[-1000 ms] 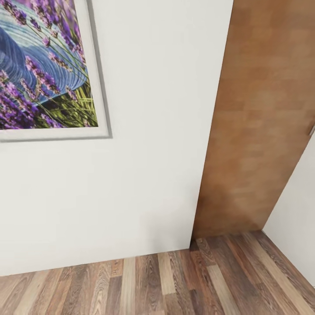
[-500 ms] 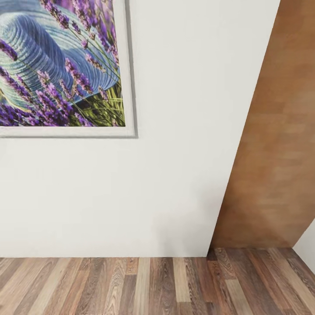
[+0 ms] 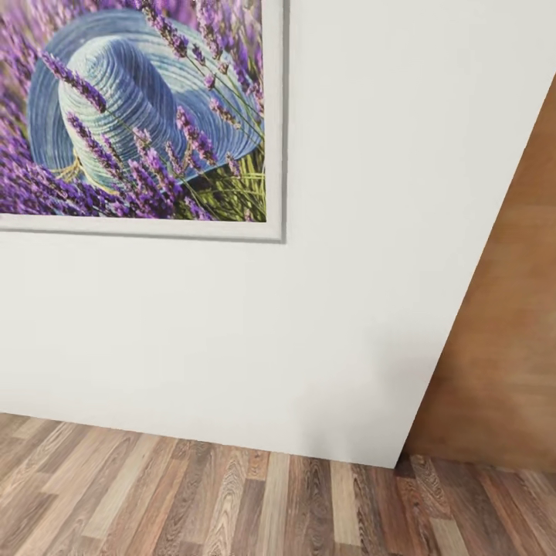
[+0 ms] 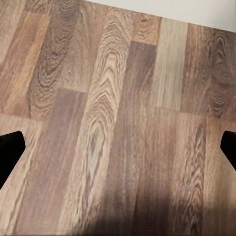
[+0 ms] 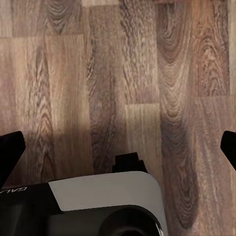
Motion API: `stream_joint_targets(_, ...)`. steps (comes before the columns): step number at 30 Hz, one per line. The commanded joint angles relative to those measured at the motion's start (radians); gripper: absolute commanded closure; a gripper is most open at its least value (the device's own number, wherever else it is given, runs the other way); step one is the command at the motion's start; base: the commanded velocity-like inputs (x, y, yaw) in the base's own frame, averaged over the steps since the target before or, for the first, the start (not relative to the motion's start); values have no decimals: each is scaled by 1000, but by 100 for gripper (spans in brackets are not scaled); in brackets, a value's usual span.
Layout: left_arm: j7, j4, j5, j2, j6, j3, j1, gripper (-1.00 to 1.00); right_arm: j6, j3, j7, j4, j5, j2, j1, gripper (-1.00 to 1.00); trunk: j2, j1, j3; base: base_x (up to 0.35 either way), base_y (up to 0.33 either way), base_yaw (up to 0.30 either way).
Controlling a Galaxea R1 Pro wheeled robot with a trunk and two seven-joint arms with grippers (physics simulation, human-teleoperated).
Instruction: In the bedroom, move the book from the bed onto either nightstand, and place the two sandals side by side next to the bed.
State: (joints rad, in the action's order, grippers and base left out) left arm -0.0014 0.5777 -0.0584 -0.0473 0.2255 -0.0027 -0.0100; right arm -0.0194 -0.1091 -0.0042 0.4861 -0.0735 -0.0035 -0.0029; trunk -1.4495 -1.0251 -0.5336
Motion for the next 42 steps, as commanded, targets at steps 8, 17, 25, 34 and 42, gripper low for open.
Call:
stream_joint_targets(8, 0, -1, -6, 0, 3, 0, -1, -100, -2, 0, 0, 0, -8, 0, 0, -100, 0, 0, -1, 0, 0, 293)
stream_joint_targets(17, 0, -1, -6, 0, 3, 0, -1, -100, -2, 0, -1, 0, -8, 0, 0, -100, 0, 0, -1, 0, 0, 293)
stream_joint_targets(25, 0, -1, -6, 0, 3, 0, -1, -100, -2, 1, 0, 0, -8, 0, 0, -100, 0, 0, -1, 0, 0, 293)
stream_joint_targets(34, 0, -1, -6, 0, 3, 0, -1, -100, -2, 1, 0, 0, -8, 0, 0, -100, 0, 0, -1, 0, 0, 293)
stream_joint_targets(42, 0, -1, -6, 0, 3, 0, -1, -100, -2, 0, -1, 0, -7, 0, 0, -100, 0, 0, -1, 0, 0, 293)
